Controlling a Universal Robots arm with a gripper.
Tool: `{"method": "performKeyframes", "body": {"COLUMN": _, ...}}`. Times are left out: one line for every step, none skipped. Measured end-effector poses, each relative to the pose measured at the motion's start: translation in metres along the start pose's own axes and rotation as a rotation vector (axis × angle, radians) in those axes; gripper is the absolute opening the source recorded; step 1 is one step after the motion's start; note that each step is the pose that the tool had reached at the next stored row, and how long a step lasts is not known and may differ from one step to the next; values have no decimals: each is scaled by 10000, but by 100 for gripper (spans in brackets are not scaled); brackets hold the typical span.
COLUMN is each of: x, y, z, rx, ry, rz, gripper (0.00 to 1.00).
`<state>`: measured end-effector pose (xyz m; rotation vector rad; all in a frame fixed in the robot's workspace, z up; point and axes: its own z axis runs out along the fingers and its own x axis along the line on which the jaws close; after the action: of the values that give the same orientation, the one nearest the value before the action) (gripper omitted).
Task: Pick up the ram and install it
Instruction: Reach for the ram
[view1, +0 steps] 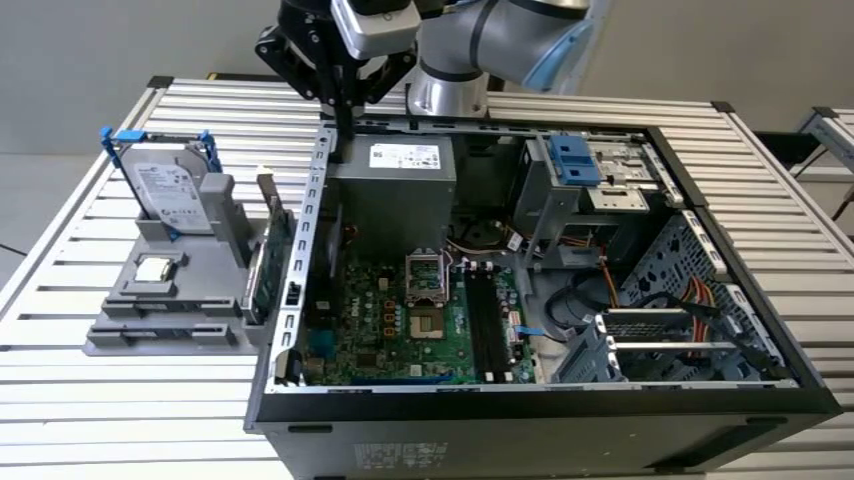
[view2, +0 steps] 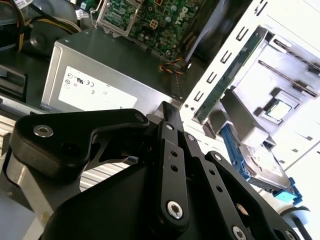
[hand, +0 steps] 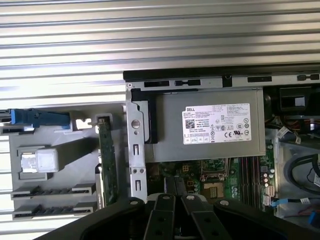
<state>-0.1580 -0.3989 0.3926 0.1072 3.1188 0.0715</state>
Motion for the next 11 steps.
{"method": "performKeyframes", "body": {"x": 14, "y": -1, "z": 0, "rx": 0, "ry": 0, "rz": 1, "gripper": 0}}
{"method": "performKeyframes", "body": {"x": 26, "y": -2, "z": 0, "rx": 0, "ry": 0, "rz": 1, "gripper": 0}}
{"method": "performKeyframes", "body": {"x": 38, "y": -2, "z": -1, "rx": 0, "ry": 0, "rz": 1, "gripper": 0}}
{"method": "performKeyframes", "body": {"x": 49, "y": -3, "z": -1, "rx": 0, "ry": 0, "rz": 0, "gripper": 0}}
{"method": "performKeyframes", "body": {"x": 60, "y": -4, "z": -1, "rx": 0, "ry": 0, "rz": 1, "gripper": 0}}
{"method": "performKeyframes", "body": {"x": 70, "y": -5, "z": -2, "rx": 1, "ry": 1, "rz": 1, "gripper": 0}}
{"method": "performKeyframes", "body": {"x": 82, "y": -6, "z": -2, "rx": 0, "ry": 0, "rz": 1, "gripper": 0}}
{"method": "performKeyframes", "body": {"x": 94, "y": -6, "z": -2, "rx": 0, "ry": 0, "rz": 1, "gripper": 0}}
{"method": "performKeyframes", "body": {"x": 106, "y": -7, "z": -2, "rx": 0, "ry": 0, "rz": 1, "gripper": 0}}
{"method": "performKeyframes", "body": {"x": 117, "y": -8, "z": -2, "rx": -1, "ry": -1, "rz": 1, "gripper": 0}}
{"method": "performKeyframes", "body": {"x": 129, "y": -9, "z": -3, "rx": -1, "ry": 0, "rz": 1, "gripper": 0}}
